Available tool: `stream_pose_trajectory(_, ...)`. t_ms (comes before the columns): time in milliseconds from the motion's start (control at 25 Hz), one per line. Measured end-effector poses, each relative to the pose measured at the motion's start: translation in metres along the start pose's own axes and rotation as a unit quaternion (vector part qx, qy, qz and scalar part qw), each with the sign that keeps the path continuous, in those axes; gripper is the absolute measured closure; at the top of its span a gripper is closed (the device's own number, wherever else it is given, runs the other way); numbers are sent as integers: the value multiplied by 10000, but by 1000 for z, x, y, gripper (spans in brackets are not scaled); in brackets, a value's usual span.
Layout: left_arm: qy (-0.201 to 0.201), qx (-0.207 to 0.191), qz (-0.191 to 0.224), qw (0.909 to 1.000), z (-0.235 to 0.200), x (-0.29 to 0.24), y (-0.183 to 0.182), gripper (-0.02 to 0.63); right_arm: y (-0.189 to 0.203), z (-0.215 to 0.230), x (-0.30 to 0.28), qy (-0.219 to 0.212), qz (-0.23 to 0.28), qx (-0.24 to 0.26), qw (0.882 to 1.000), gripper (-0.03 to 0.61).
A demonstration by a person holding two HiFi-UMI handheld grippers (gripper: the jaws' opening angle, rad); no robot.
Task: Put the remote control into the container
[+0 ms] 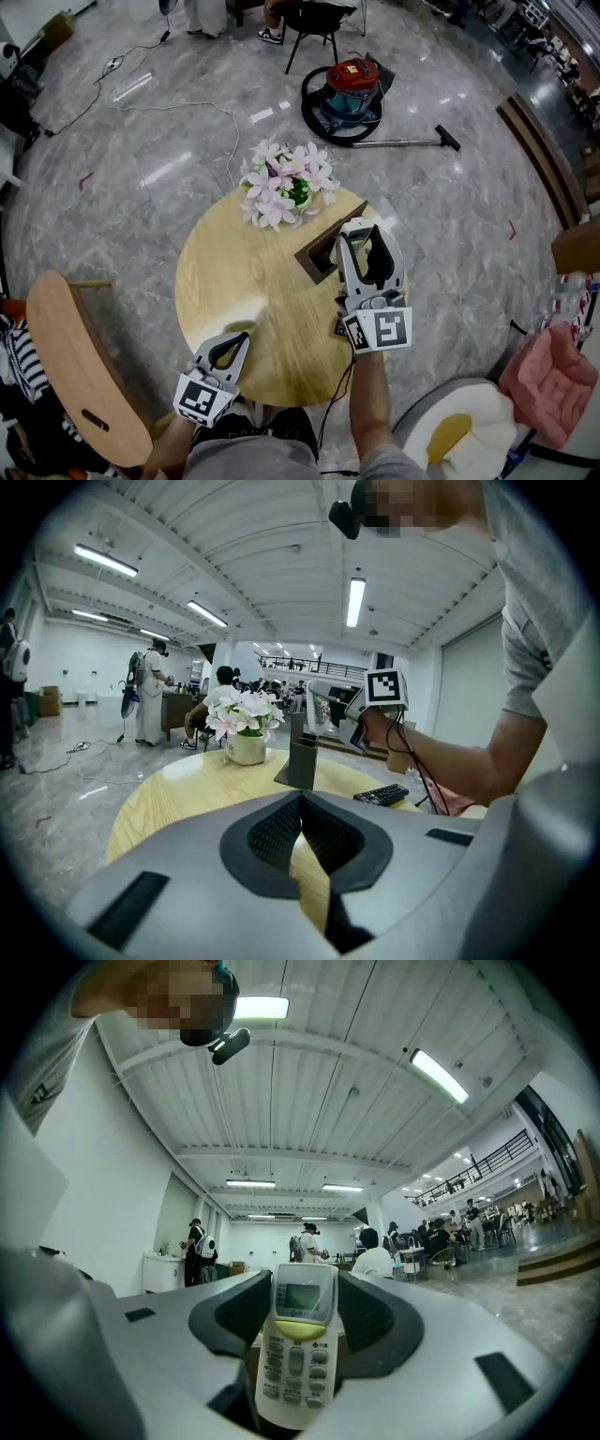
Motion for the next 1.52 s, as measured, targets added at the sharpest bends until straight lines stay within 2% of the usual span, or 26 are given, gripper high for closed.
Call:
stream_pose_trajectory(600,-110,-27,180,9998,-11,-1,12,607,33,-4,-8,-159,-27,23,9999,358)
stream_pose_trajectory(1000,-198,-48,243,9995,-11,4,19,607,40,-8,-2,-227,85,-51,9997,359)
stream_pose_trajectory(1520,-219,-91,343,9991,-5,6,31,607,59,-13,16,-223,-175,246,9993,359)
Point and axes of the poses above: the fingertips, and each gripper's own axes: x backward along the fingers, z to its right, y out of its underside, the point moved 10 cm from there along x, backward along the fingers, and after that the axes turned 8 degrees about y, right-handed, at the moved point
